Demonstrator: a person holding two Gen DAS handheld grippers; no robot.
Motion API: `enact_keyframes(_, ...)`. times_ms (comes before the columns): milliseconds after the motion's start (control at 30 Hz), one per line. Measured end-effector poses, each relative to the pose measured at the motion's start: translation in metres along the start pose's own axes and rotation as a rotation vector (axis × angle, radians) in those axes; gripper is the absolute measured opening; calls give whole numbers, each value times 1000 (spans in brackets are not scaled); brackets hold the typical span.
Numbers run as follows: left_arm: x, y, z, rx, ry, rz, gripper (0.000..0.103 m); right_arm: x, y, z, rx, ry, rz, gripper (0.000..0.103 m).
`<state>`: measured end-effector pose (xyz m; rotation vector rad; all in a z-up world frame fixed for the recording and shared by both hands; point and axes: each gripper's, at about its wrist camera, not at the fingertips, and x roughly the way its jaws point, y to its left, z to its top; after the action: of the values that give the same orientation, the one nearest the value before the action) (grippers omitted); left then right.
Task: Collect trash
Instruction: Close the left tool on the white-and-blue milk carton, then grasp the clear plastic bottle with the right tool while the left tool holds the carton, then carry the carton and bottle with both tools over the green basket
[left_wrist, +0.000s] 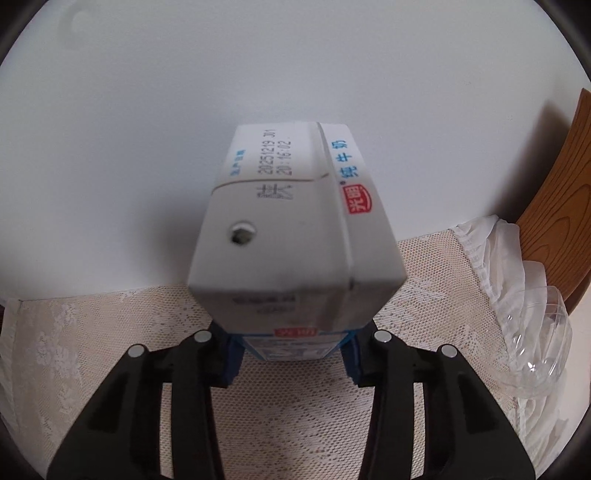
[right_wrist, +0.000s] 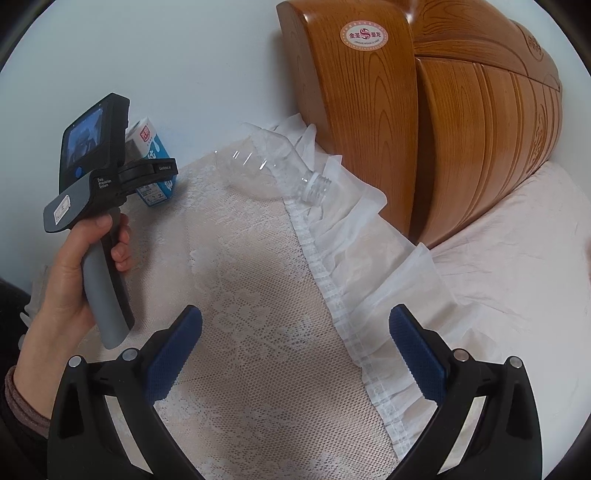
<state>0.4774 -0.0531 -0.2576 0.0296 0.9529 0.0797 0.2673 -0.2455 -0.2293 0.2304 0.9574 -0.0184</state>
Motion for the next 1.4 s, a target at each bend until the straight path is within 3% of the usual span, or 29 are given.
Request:
enact_keyframes(233, -36, 21, -21, 51, 14, -34, 42, 9, 17, 26, -187, -25, -21, 101)
enact_keyframes(400, -69, 35, -42, 121, 35, -71, 42, 26, 42, 52, -432, -39, -46, 101)
enact_keyframes(600, -92, 50, -67, 197, 63, -134, 42, 69, 64, 77, -678, -23, -150, 101)
enact_keyframes(867, -101, 70, -80, 210, 67, -148, 42, 114, 66, 98, -706, 50, -170, 99)
enact_keyframes(967, -100, 68, -78, 210, 62, -149, 42, 119, 66, 100, -661, 78, -167, 70)
enact_keyframes(1233, -112, 67, -90, 228, 42, -138, 42, 97, 77, 83, -621, 47, -135, 70)
enact_keyframes(1400, -140, 62, -111, 246, 18, -134, 42, 48, 86, 49, -534, 3, -53, 70)
